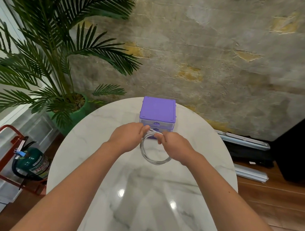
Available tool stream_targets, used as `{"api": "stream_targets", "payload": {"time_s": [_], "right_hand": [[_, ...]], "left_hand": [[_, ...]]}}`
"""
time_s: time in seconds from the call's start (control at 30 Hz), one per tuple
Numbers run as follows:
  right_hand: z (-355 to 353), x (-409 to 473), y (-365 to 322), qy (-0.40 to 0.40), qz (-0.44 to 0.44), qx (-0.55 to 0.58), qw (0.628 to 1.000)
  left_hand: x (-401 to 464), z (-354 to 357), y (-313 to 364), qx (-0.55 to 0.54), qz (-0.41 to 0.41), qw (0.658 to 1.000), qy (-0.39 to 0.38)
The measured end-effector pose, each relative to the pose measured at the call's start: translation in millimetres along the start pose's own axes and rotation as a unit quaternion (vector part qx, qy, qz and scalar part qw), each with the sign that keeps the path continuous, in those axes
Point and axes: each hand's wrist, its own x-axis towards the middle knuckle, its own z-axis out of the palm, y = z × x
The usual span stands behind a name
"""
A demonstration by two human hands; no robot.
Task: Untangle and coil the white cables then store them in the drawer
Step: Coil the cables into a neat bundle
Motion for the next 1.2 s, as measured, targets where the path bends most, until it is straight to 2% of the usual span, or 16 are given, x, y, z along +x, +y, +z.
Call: {"api": "stream_targets", "payload": {"time_s": [0.07, 0.1, 0.17, 0.2, 0.27, 0.3, 0.37, 0.43, 0.5, 0.63, 0.73, 0.83, 0.93, 1.03, 1.2], "right_hand": [[0, 2, 1, 0.029, 0.005, -0.03, 0.999], [-1, 3, 2, 0.037, 0.011, -0.035, 0.999], [-2, 5, 3, 0.043, 0.023, -0.038, 0.998], [-2, 6, 2, 0.043, 0.029, -0.037, 0.998], [-2, 7, 0, 0.045, 0.034, -0.041, 0.998], [-1, 7, -1, 0.044, 0.036, -0.046, 0.997], [3, 7, -3, 0.046, 0.04, -0.053, 0.997], [5, 8, -5, 0.053, 0.045, -0.056, 0.996], [4, 7, -6, 0.06, 0.053, -0.047, 0.996], [1, 8, -5, 0.061, 0.066, 0.018, 0.996], [3, 10, -3, 0.069, 0.083, 0.103, 0.989], [7, 9, -3, 0.073, 0.081, 0.125, 0.986], [9, 8, -4, 0.072, 0.079, 0.147, 0.983], [9, 6, -7, 0.067, 0.067, 0.179, 0.979], [6, 4, -11, 0.057, 0.041, 0.222, 0.972]], "left_hand": [[1, -3, 5, -0.108, -0.044, 0.992, -0.04], [2, -4, 8, -0.203, -0.077, 0.973, -0.078], [0, -11, 16, -0.363, -0.141, 0.907, -0.16], [-2, -17, 19, -0.376, -0.142, 0.897, -0.184], [-3, -27, 20, -0.292, -0.12, 0.927, -0.203], [-4, -31, 19, -0.239, -0.11, 0.943, -0.203], [-3, -36, 16, -0.189, -0.111, 0.953, -0.208], [-1, -35, 11, -0.213, -0.124, 0.947, -0.204], [0, -31, 7, -0.308, -0.148, 0.921, -0.185], [-3, -18, -2, -0.483, -0.181, 0.847, -0.129], [-6, -5, 3, -0.542, -0.186, 0.815, -0.091], [-10, 8, 7, -0.57, -0.181, 0.798, -0.081], [-15, 18, 10, -0.576, -0.166, 0.798, -0.065], [-17, 28, 16, -0.567, -0.169, 0.806, -0.014], [-18, 42, 25, -0.455, -0.189, 0.864, 0.103]]}}
